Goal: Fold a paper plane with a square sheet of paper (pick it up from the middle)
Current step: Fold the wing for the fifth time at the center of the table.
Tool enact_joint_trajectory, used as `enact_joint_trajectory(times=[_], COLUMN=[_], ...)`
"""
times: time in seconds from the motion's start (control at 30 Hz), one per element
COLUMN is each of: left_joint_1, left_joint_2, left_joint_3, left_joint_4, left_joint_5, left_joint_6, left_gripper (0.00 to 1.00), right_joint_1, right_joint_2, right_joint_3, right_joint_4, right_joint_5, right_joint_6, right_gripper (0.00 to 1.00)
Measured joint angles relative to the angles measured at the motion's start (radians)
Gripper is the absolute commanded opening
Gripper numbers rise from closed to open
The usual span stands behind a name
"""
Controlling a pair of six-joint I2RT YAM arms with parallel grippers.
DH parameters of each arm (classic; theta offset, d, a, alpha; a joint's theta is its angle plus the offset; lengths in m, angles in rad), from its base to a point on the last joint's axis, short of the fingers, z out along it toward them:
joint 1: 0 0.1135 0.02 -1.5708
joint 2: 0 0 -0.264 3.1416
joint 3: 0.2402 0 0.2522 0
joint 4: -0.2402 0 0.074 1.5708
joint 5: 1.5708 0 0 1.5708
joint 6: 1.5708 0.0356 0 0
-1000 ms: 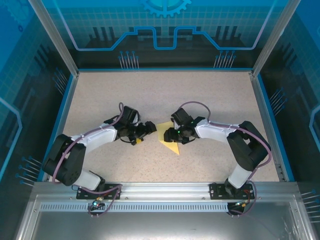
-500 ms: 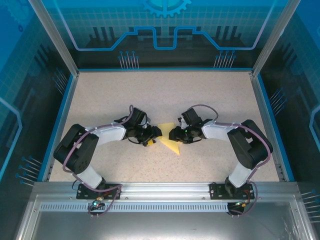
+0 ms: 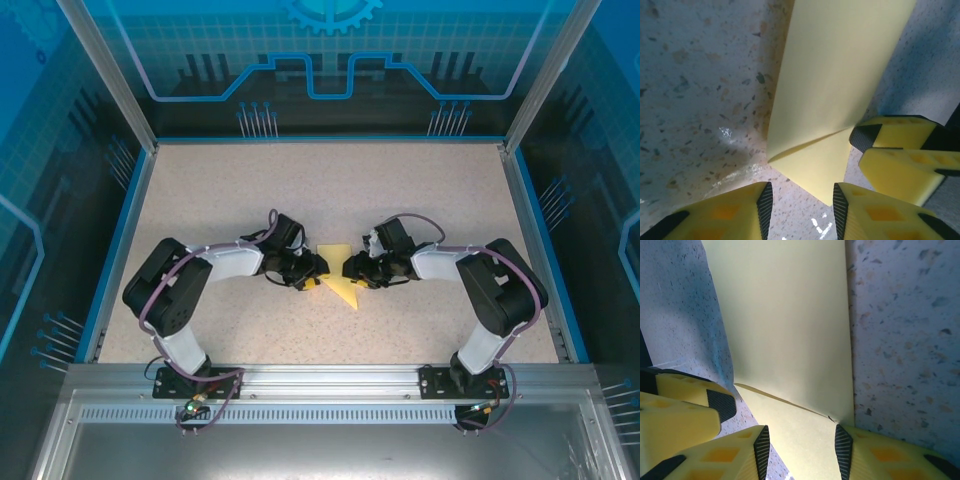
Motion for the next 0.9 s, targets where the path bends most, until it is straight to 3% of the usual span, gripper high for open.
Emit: enact_joint_trajectory(times=[0.7,0.9], left_joint_1=[-0.014,-0.014], left_joint_2=[0.063,0.063], left_joint_3=[0.053,0.053], left_joint_4=[-0.013,0.039], left_joint_5=[-0.011,0.011], left_joint_6=[0.0,-0.004], left_gripper=[0.37,0.31], right_joint_1=[-0.004,-0.004], right_joint_2=[0.0,0.0], right_joint_3=[0.0,0.0], right_joint_4=[0.0,-0.001], right_joint_5=[-0.007,-0.008], right_joint_6=[-0.002,-0.012], right_gripper=[0.43,0.43])
